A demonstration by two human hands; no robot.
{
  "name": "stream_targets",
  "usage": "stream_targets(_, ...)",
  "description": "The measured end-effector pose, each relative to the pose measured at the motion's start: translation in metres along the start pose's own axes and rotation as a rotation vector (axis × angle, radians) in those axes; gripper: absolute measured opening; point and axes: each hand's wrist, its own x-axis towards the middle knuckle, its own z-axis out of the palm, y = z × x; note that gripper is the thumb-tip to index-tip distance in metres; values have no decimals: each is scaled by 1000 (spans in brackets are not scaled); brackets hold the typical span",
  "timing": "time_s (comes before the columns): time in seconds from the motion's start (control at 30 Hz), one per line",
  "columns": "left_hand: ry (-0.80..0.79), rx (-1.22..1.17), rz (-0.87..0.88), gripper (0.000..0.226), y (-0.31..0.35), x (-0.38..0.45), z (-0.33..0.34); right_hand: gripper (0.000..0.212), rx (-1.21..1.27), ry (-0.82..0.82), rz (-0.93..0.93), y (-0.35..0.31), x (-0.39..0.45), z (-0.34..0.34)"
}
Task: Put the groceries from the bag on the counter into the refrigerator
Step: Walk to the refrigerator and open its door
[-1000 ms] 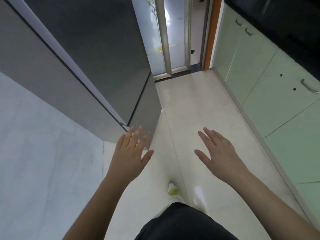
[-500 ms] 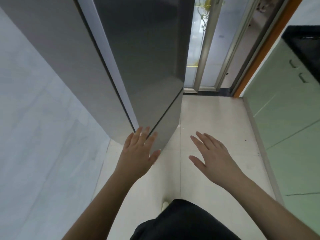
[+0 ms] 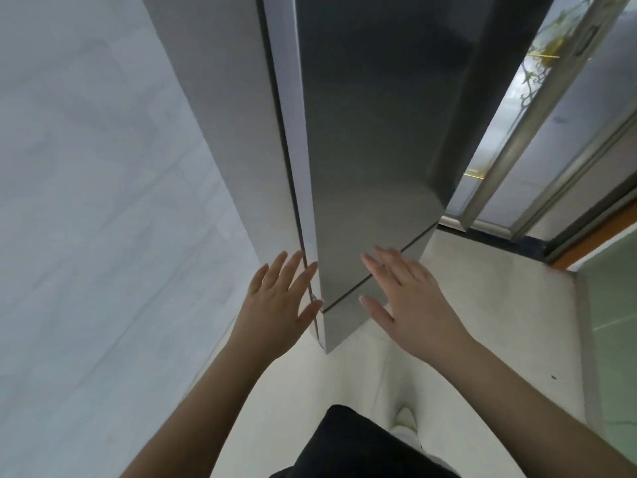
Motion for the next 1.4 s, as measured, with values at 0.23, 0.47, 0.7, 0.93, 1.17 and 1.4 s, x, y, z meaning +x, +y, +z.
stream_targets(0.23,121,-16,-197,72,23,26,-10,58,-167,230,-424,11,77,-42)
stream_targets(0.47,189,-248,-349,65,35,65,-10,53,-411,366,-834,10,137,-65)
stream_targets(0.7,323,-332,-526,56,44,95,4,43,-838,470,-969,1,174,-68)
stream_targets(0.93,183,-300,-756,53,47,115,8,50,-919,578,-1043,-15,180,-71)
stream_targets(1.17,190,-382,-792,33,55,113,3,25,-965,489,-1022,-25,178,-60)
stream_targets(1.4,185,-410,-835,26,73,109,-14,31,-959,506,-948,-24,164,-71)
